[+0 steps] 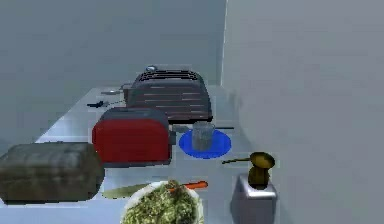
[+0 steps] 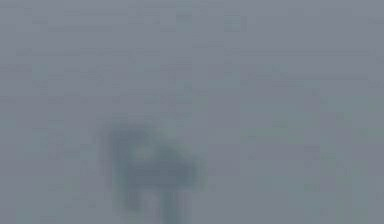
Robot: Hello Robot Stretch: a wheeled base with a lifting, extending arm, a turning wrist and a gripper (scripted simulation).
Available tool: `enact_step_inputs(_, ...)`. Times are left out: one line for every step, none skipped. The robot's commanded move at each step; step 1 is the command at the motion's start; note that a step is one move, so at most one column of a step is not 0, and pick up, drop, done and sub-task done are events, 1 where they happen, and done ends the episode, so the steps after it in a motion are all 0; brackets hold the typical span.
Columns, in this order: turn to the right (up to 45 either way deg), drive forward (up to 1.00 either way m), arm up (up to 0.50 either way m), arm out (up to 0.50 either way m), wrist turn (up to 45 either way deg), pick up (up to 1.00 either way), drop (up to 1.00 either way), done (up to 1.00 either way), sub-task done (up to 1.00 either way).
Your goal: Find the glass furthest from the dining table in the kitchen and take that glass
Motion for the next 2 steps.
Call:
enact_step_inputs(-45.0,0.0,0.0,0.0,0.0,0.0,0.0,0.0,0.0)
enact_step_inputs(-36.0,0.0,0.0,0.0,0.0,0.0,0.0,0.0,0.0)
